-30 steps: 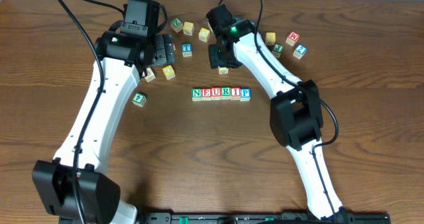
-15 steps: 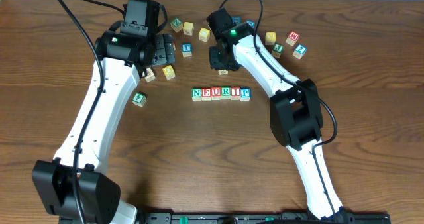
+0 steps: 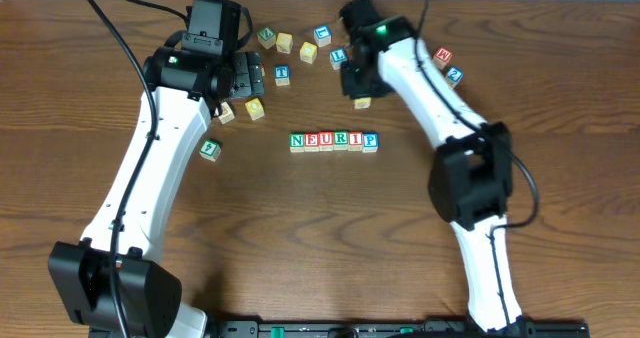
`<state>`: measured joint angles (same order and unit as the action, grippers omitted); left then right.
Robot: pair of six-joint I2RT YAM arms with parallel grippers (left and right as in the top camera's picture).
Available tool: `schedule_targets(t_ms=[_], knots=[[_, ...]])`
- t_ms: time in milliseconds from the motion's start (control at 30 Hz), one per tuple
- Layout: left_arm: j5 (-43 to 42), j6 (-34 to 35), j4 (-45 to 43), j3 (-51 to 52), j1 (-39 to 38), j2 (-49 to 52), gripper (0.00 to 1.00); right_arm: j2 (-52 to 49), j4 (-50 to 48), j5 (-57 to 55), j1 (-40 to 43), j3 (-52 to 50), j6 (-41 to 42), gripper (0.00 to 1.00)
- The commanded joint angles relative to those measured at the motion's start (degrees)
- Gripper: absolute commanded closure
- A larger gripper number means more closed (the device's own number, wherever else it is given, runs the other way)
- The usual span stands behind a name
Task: Spell out NEURIPS
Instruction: 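Grasp the yellow S block with the right gripper and carry it right of P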
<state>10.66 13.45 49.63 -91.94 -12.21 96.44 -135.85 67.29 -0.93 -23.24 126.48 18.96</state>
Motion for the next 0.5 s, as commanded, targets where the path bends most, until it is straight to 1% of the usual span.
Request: schedule_targets(t_ms=[0,200,467], knots=[[0.5,-0.3,0.0,-0.2,0.3,-0.2,0.02,4.5,3.1,-0.5,2.0,0.7,-3.5,0.76],[0.5,-0.3,0.0,-0.2,0.3,-0.2,0.02,4.5,10.1,-0.4,4.5,-0.1,-4.4,0.76],[0.6,-0.3,0.0,-0.2,0.3,-0.2,0.02,4.5,10.0,-0.4,4.7,-6.6,-4.5,0.75]])
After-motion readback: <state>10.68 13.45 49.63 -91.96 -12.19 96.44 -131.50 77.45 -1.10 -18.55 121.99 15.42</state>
